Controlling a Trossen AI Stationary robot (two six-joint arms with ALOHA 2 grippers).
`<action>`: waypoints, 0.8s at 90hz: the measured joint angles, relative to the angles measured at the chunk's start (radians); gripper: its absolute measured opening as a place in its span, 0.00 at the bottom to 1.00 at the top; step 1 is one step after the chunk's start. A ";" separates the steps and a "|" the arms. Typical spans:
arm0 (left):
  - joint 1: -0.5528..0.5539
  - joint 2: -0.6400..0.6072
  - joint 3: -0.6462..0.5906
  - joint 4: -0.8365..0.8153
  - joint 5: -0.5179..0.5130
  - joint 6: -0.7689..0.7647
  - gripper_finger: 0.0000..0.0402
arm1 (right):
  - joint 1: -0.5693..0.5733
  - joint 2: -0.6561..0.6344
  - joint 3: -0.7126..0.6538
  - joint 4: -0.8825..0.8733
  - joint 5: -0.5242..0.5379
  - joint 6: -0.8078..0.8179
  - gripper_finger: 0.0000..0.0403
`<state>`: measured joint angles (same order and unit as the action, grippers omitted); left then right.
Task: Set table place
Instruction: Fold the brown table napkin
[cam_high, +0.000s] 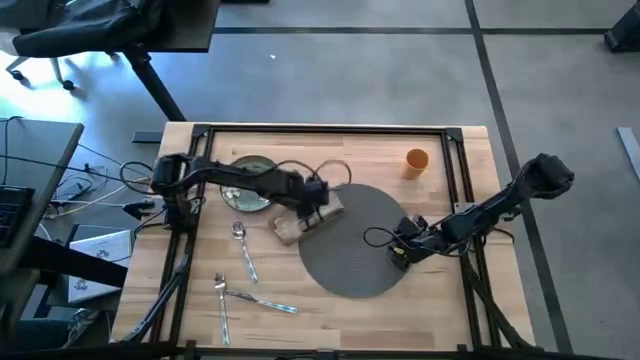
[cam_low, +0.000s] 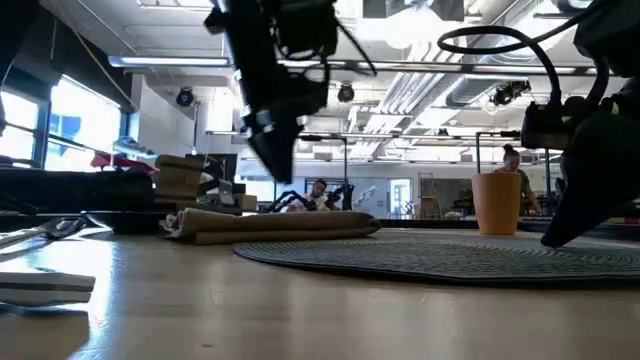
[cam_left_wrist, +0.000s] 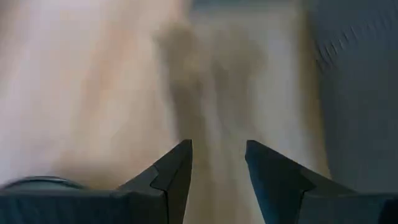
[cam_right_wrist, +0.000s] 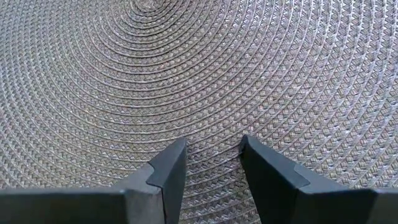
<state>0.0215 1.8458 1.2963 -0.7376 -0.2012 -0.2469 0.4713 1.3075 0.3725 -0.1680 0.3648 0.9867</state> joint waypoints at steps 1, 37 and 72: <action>-0.003 0.000 -0.012 0.014 0.012 0.015 0.34 | 0.000 0.000 0.000 0.000 0.000 0.000 0.34; 0.029 0.013 -0.225 0.357 0.038 0.218 0.34 | 0.000 0.000 0.000 0.003 0.002 0.000 0.34; -0.019 0.006 -0.292 0.295 -0.001 -0.396 0.34 | 0.000 0.000 0.000 0.006 -0.001 0.000 0.34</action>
<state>0.0021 1.8515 1.0046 -0.4426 -0.2027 -0.6425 0.4717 1.3075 0.3725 -0.1617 0.3637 0.9863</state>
